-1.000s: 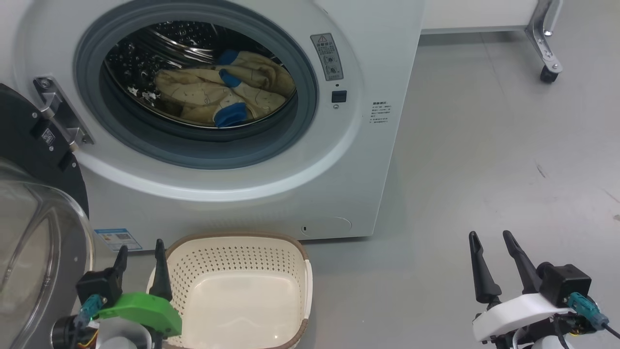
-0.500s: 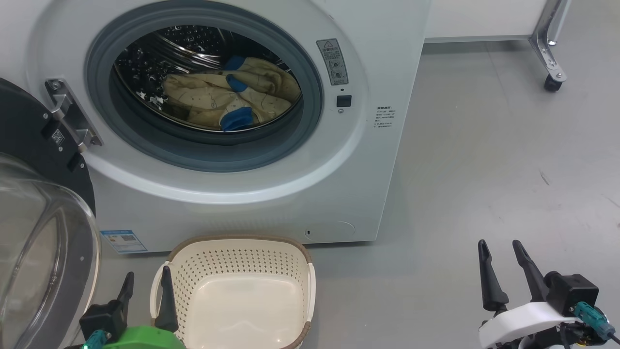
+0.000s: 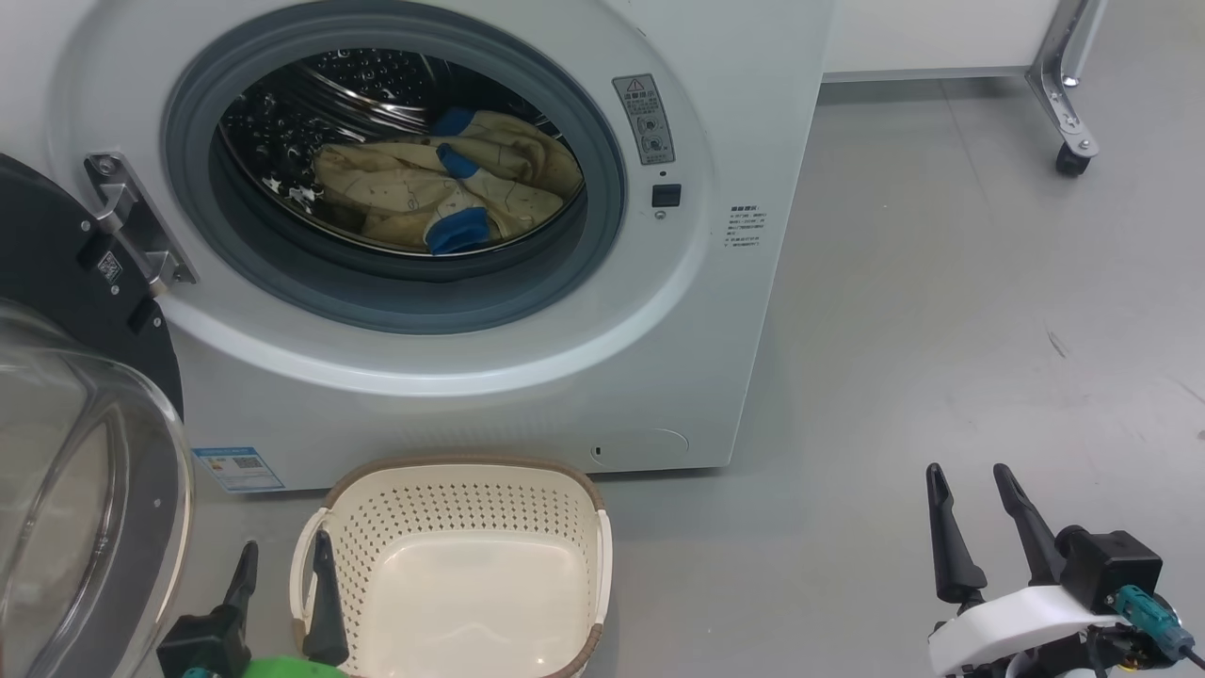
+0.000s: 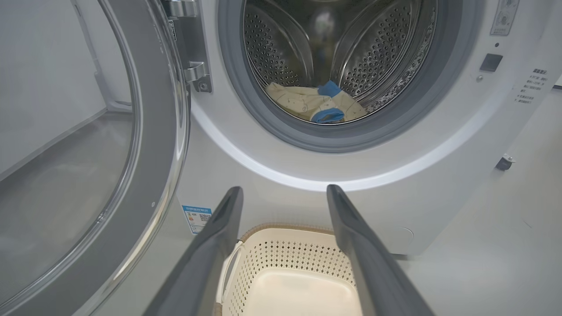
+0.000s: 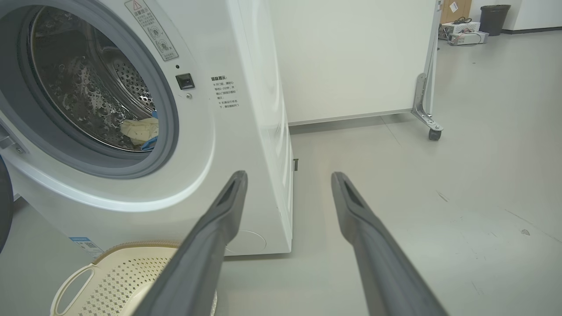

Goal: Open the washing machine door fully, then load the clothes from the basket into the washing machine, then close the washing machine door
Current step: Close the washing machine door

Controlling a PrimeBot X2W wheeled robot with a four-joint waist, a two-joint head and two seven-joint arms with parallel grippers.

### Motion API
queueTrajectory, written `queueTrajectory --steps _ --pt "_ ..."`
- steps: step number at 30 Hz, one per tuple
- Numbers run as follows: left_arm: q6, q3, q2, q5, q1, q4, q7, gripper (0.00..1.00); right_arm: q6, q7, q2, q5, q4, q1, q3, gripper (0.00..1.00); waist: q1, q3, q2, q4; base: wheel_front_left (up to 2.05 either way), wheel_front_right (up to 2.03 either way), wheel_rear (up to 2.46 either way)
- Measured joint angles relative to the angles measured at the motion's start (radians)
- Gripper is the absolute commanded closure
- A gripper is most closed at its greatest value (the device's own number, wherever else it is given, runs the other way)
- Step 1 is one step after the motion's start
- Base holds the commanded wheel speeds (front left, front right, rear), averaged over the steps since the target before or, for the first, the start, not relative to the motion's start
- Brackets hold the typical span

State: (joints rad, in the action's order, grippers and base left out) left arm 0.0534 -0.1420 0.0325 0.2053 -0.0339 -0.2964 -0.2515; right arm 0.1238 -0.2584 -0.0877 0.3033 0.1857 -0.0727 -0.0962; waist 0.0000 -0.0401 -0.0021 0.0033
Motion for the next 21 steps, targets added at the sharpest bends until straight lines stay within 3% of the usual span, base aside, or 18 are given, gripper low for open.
queueTrajectory --steps 21 --pt "0.012 -0.016 0.001 0.002 0.032 0.031 0.0 0.0 0.0 0.0 0.0 0.0 -0.005 0.0 -0.001 0.0 0.0 0.002 0.0 0.002 -0.72 0.72 0.0"
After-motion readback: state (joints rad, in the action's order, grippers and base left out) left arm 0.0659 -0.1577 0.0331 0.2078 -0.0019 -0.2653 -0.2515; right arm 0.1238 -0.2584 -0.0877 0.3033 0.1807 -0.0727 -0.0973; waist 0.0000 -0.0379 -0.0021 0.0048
